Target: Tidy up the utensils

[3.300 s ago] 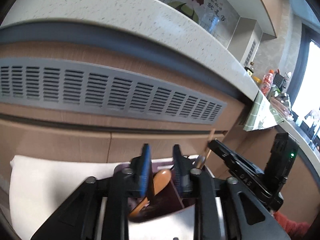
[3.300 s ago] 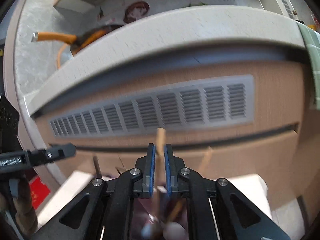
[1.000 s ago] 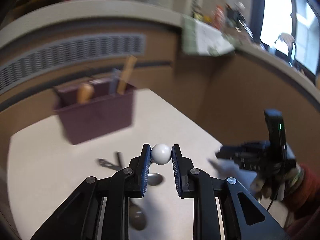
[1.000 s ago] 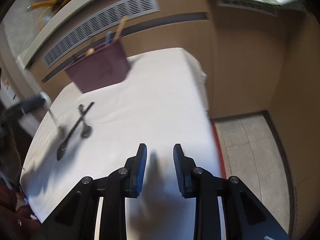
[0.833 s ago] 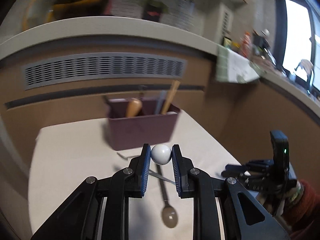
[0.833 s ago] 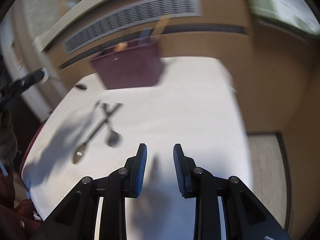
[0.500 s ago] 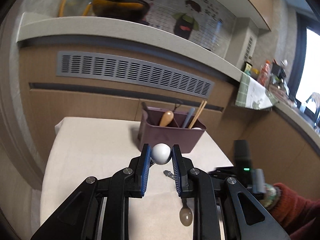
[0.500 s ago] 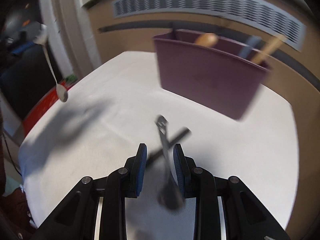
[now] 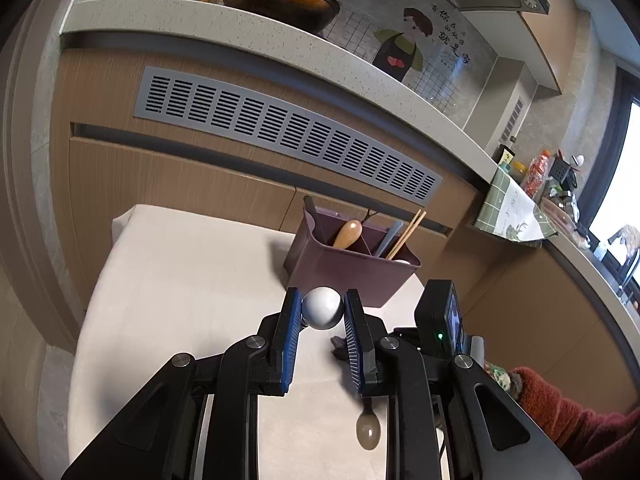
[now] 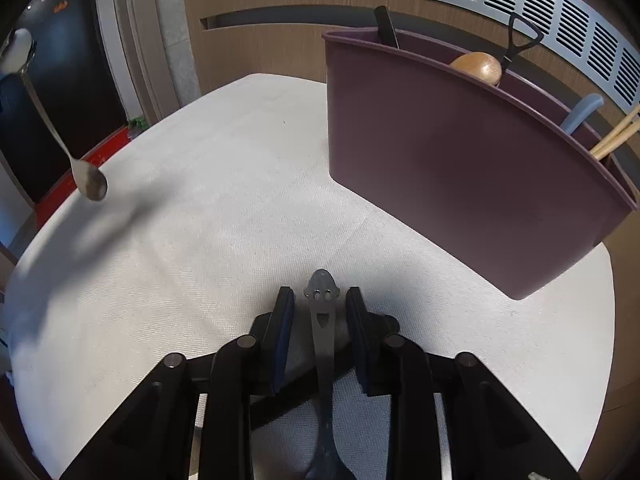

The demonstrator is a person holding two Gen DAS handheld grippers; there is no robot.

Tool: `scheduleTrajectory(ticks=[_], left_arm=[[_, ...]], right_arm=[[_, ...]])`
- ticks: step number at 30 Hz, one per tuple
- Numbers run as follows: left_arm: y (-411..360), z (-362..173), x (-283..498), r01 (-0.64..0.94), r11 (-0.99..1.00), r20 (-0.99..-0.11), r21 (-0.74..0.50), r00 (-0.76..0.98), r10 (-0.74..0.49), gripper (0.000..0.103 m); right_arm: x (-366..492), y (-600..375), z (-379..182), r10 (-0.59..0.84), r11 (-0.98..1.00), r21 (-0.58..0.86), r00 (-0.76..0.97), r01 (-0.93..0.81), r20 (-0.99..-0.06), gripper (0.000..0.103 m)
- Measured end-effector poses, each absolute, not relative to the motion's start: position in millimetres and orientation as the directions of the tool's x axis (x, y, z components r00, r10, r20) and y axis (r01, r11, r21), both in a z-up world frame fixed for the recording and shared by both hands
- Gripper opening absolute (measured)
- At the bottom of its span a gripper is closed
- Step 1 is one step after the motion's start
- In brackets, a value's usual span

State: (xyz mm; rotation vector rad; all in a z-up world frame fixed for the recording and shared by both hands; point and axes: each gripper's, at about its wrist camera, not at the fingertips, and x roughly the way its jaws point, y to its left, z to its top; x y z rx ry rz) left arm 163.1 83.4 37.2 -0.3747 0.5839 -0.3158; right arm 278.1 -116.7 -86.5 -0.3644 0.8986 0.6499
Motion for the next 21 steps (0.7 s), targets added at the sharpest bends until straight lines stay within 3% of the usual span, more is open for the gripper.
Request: scheduleTrajectory(ticks=[14,15,21], left_arm=[[51.8,39.0,149.7,0.203,0.875,-0.493,-0.439,0.759,-0.424,0.022],[50.2,39.8,149.3,0.207,0.873,-0.494,-0.442,0.756,-0.43,0.022],[36.4,48.4,140.3,0.229,0.877,-0.497,-0.423,0.75,-0.436,0.022]], right_arm=[[188.9,-207.5,-4.4,0.406,0.88,0.05,0.693,-0.473,-0.596,0.011],[184.1,-211.6,0.7,0.402,0.886,0.053,0.706,-0.461,-0.583,0.002],[165.7,-227.1,19.5,0.379,0.903,0.041,0.747,-0.428,-0.547,0.001]])
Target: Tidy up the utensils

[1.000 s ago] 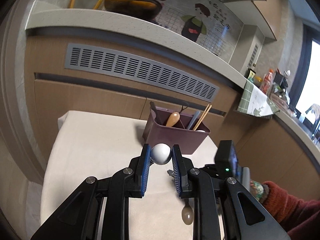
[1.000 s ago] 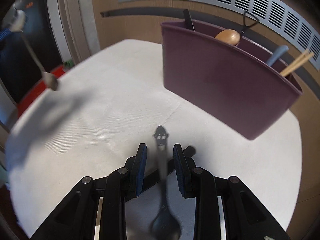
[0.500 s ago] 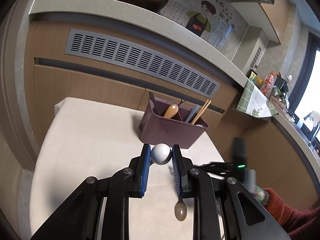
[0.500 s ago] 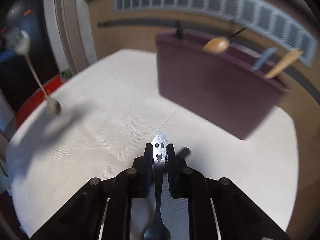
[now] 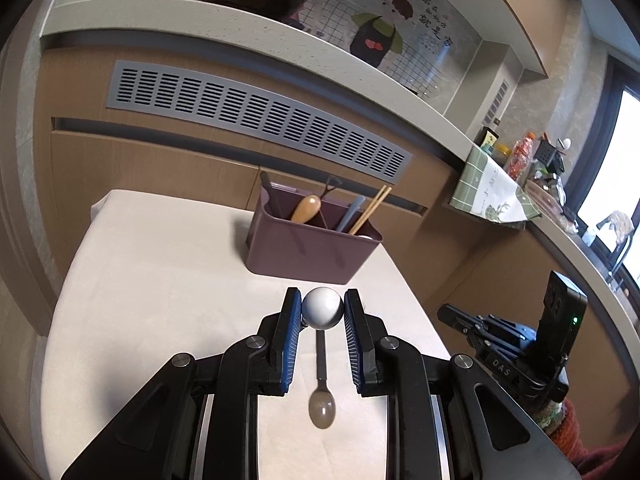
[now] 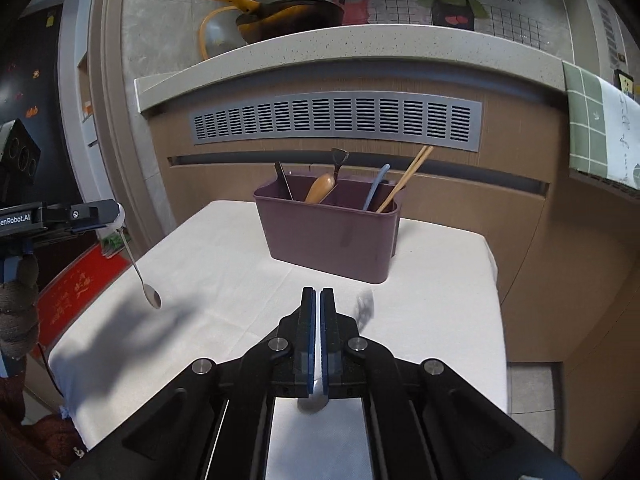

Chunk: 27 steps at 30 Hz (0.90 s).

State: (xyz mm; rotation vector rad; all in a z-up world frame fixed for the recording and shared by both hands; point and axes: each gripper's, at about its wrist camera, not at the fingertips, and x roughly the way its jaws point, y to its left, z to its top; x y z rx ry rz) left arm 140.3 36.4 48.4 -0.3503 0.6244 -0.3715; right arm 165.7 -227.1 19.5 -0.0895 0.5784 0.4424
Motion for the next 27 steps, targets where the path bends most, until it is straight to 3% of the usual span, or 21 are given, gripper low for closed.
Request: scheduleTrajectory(ticks=[5,8,21,27], left_arm=[[33.8,46.3,134.1,0.226,0.888,-0.509,-0.401,0.751,-0.42,0.022],[38.8,42.3,135.1,0.214,0.889,-0.515,-0.406,0.75,-0.415,0.022],[51.7,26.7,139.5,0.184,0.883,-0.534,-0.431,0.737,-0.414,0.022],[62.9,24.0,138.1,0.168,0.88,-0.532,-0.444,0.741,-0.41,0.022]], right_arm=[[177.5,-228.7,-1.7,0.362,0.904,0.064,0.676,-0.423,-0.642,0.007],[191.9,-228.1,-27.7,0.337,0.917,0.091,0.633,-0.388,-0.696,0.022],[169.0,-160.2,-80.0,0.417,0.873,0.213,0.448,-0.438,-0.791,0.022],[174.4,-147.0,-73.7,0.311,0.906,0.076,0.534,-0.417,-0.786,0.022]])
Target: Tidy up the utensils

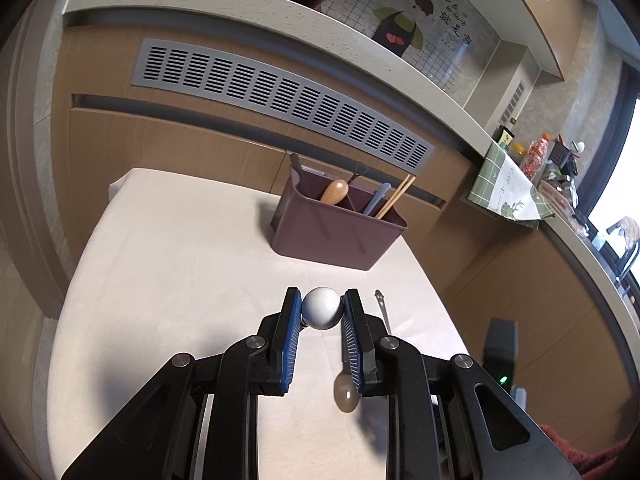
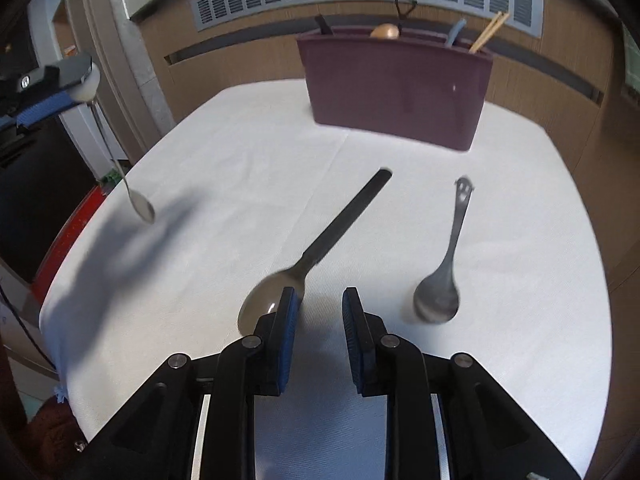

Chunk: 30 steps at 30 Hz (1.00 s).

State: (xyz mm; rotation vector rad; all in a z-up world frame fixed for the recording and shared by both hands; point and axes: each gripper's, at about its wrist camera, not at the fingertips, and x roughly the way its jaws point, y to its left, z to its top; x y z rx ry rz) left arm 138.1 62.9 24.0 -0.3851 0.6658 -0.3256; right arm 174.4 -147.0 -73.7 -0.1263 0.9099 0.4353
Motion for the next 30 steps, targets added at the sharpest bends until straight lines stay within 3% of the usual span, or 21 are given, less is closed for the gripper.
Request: scheduleTrajectory(ticks=[6,14,22,25,27,30], left_arm=[[69.2,19.1,139.2,0.154,0.874,-0.537,-0.461,0.736,-0.412,0.022],[63.2,15.6,145.1,0.175,0.867,-0.539,-0.466,0.721,-0.435,0.022],[62.4,12.6,145.6,0.17,0.866,-0.542,-0.469,0.719,-0.435,0.022],[62.6,11.5,144.7,0.164,0.866,-0.545,-0.473,0.717,-0.434,0.022],[63.1,11.9,143.6,0.165,0.865,-0.544,-0.474,0.718,-0.435,0.022],[61.7,13.3,142.2,0.166,0.864,-0.541,-0.475,0.72,-0.435,0.022]], right_arm=[[166.3,-184.7,-62.7,0.248,0.937,0.024,0.613,-0.35,-0.75,0.022],[151.9,-212.0,-87.0,0.222,0.954,0.048,0.588,-0.297,-0.778,0.022],[188.2,-189.9,-88.0,0.195,0.969,0.057,0.601,-0.241,-0.775,0.046],[191.5,-186.5,-88.3,0.169,0.974,0.037,0.609,-0.223,-0.775,0.042],[188.9,-187.7,-86.8,0.147,0.975,0.007,0.621,-0.223,-0.77,0.028],[179.4,-189.5,-73.8,0.142,0.964,-0.046,0.658,-0.26,-0.74,0.027]])
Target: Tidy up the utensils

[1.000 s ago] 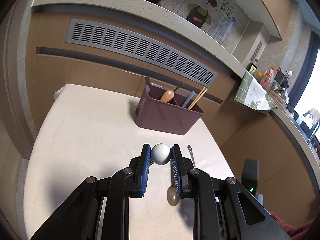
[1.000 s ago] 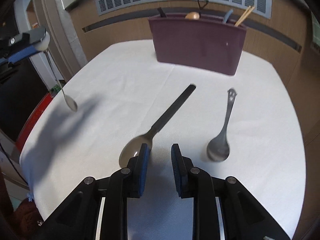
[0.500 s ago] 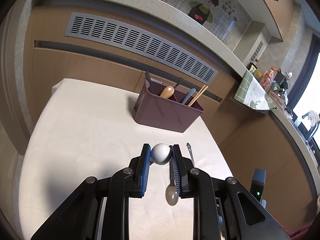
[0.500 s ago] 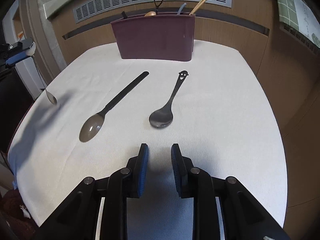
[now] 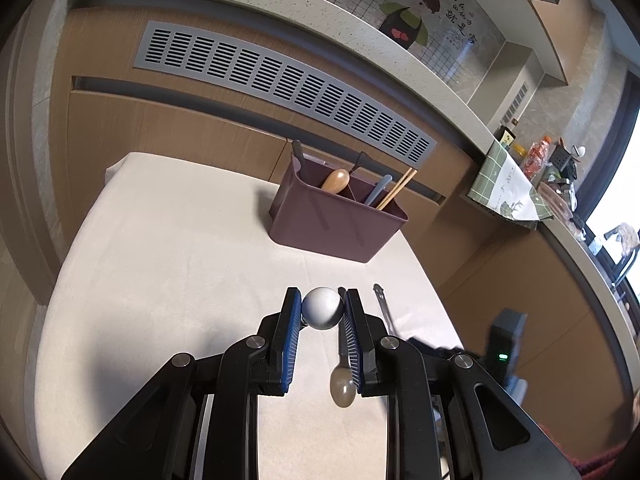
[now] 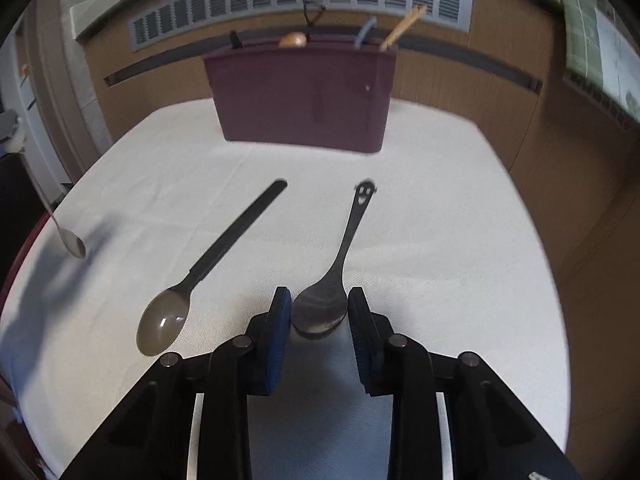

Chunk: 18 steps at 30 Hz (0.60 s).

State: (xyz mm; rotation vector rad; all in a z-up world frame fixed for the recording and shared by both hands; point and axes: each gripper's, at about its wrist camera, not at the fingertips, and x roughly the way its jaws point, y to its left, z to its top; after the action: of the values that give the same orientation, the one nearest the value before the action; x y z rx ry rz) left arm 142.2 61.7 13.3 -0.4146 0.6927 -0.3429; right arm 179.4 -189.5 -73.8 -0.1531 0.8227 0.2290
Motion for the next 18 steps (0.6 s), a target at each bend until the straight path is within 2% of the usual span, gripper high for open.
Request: scheduleTrajectory(ticks=[2,6,7,8,10,13,18], left_arm=[[60.1,13.8,142.0,0.161,0.859,-0.54,-0.485,0.718,-0.44,0.022],[55.5,16.5,138.5,0.175,0.853,-0.536,-0.492,0.711,-0.455,0.022],[53.8,18.4,136.6,0.182,0.854,-0.533,-0.487,0.712,-0.456,0.022],[52.8,19.8,135.2,0.188,0.854,-0.531,-0.485,0.713,-0.458,0.022],[51.4,22.8,133.0,0.198,0.854,-0.525,-0.481,0.715,-0.462,0.022],[49.1,24.8,130.2,0.204,0.854,-0.523,-0.478,0.715,-0.463,0.022],[49.9,23.8,129.3,0.193,0.858,-0.531,-0.477,0.715,-0.455,0.022]], right_arm=[[169.2,-191.0,-53.4,0.141,0.956,-0.092,0.714,-0.278,-0.686,0.027],[156.2,-199.6,-6.3,0.209,0.951,-0.06,0.774,-0.303,-0.598,0.025],[151.5,-202.5,7.8,0.219,0.95,-0.062,0.793,-0.307,-0.569,0.014],[149.3,-203.4,16.6,0.226,0.947,-0.067,0.801,-0.313,-0.554,0.008],[147.4,-204.2,28.2,0.236,0.945,-0.07,0.812,-0.32,-0.533,0.006],[151.4,-204.8,31.1,0.233,0.942,-0.083,0.814,-0.324,-0.533,0.005],[162.7,-211.3,11.5,0.236,0.947,-0.041,0.777,-0.318,-0.584,0.005]])
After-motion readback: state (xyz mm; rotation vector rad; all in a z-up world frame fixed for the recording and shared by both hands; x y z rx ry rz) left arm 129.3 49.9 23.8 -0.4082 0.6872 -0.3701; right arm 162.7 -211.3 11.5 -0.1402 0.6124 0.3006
